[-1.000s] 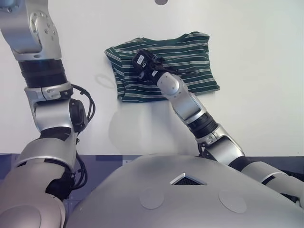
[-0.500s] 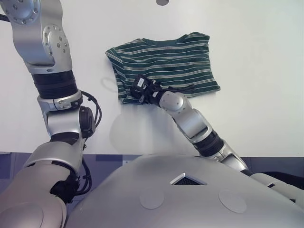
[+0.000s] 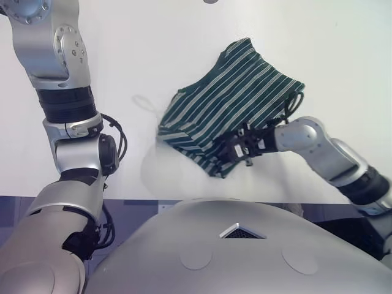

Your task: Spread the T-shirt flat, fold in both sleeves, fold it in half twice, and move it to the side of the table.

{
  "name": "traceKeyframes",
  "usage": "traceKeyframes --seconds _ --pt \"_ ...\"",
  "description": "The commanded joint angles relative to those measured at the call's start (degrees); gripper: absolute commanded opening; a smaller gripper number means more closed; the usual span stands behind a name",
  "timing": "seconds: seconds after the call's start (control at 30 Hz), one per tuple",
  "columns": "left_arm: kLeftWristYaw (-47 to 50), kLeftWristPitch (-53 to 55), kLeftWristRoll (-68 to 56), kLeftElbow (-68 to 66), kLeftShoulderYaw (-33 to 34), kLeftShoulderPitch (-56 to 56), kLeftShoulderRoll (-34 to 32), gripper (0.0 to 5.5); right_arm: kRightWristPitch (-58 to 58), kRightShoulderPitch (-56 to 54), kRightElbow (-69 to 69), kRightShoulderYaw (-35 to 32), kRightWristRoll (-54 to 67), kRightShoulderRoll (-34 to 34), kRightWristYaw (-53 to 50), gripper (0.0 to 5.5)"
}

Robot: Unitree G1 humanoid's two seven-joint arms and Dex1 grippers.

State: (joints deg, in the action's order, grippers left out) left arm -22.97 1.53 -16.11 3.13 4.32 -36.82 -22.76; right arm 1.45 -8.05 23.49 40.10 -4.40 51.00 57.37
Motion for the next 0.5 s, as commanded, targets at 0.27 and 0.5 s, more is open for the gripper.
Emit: traceKeyframes --seconds 0.27,0.5 --pt "-25.92 -28.91 27.29 11.51 -24.13 34.15 -22.81 1.52 -54.21 1.52 -17.78 -21.23 1.24 15.33 -14.06 2.24" --pt "-17.01 -34.05 39.28 7.42 -27.71 42.28 -18.76 2.39 -84.70 1.33 -62.52 -30.56 -12.29 14.57 -22.10 3.01"
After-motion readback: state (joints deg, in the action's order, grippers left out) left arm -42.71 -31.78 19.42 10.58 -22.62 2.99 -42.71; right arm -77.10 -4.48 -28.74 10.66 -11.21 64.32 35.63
